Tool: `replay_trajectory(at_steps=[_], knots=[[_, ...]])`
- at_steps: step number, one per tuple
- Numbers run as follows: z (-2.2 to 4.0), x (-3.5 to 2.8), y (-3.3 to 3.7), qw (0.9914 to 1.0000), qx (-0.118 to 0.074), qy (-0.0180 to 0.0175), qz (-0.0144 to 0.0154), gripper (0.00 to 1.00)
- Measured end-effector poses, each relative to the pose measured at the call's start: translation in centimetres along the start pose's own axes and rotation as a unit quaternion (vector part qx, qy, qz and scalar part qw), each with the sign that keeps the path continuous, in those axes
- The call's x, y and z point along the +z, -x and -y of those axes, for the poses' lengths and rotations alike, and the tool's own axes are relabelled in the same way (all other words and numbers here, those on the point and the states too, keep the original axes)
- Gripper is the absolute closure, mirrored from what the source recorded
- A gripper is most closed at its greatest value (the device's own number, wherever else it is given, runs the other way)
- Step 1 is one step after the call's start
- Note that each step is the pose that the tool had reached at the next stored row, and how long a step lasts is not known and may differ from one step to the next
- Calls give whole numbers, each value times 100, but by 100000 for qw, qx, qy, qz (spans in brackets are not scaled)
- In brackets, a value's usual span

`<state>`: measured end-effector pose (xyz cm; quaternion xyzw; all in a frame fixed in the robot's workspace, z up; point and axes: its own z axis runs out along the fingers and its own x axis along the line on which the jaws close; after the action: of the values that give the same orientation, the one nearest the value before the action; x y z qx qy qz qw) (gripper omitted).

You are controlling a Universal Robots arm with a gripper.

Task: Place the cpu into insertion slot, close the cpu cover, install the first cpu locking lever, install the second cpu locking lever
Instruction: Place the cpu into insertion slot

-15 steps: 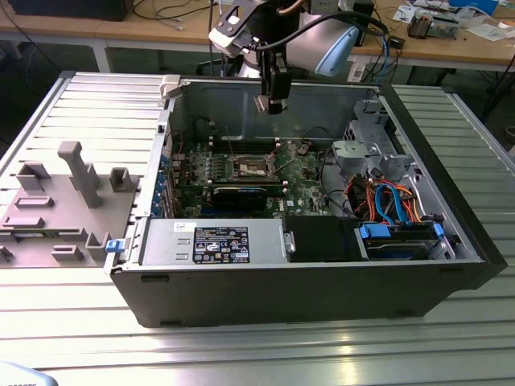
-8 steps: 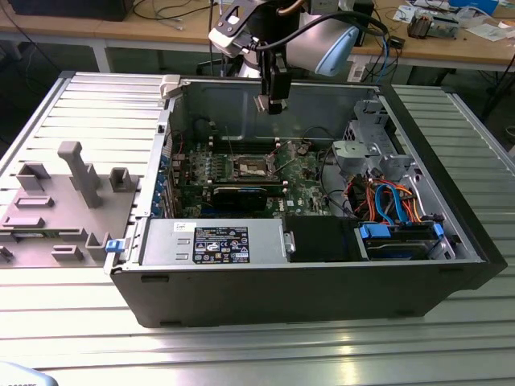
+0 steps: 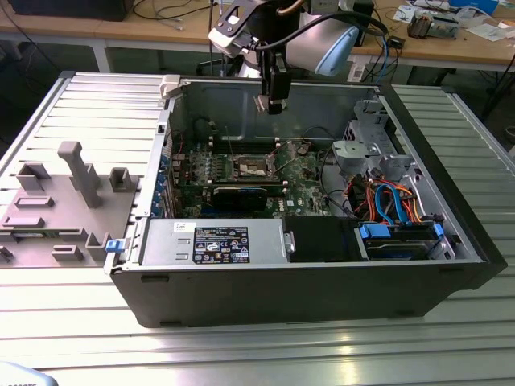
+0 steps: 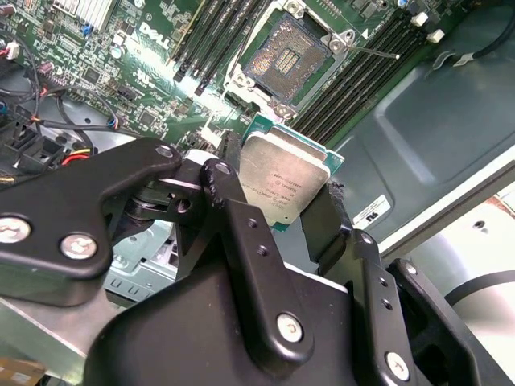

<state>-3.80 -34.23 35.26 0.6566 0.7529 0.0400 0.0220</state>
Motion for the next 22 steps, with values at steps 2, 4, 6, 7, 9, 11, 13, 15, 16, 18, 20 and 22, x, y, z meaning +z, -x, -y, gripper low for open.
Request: replay_trajectory(at_steps=[2,4,6,7,9,11,13,15,16,18,20,22], knots=[[0,0,0,100000,85,2,7,45],[0,1,0,100000,138,3,12,45],[0,1,0,100000,189,4,16,45],[0,1,0,100000,221,5,21,45],[0,1,0,100000,266,4,23,45],[0,1,0,100000,310,7,28,45],[0,1,0,99999,396,7,36,45],[0,2,0,99999,439,7,39,45],[0,2,0,99999,535,10,48,45],[0,2,0,99998,653,13,58,45],[0,3,0,99997,733,14,64,45],[0,3,0,99997,789,15,71,45]])
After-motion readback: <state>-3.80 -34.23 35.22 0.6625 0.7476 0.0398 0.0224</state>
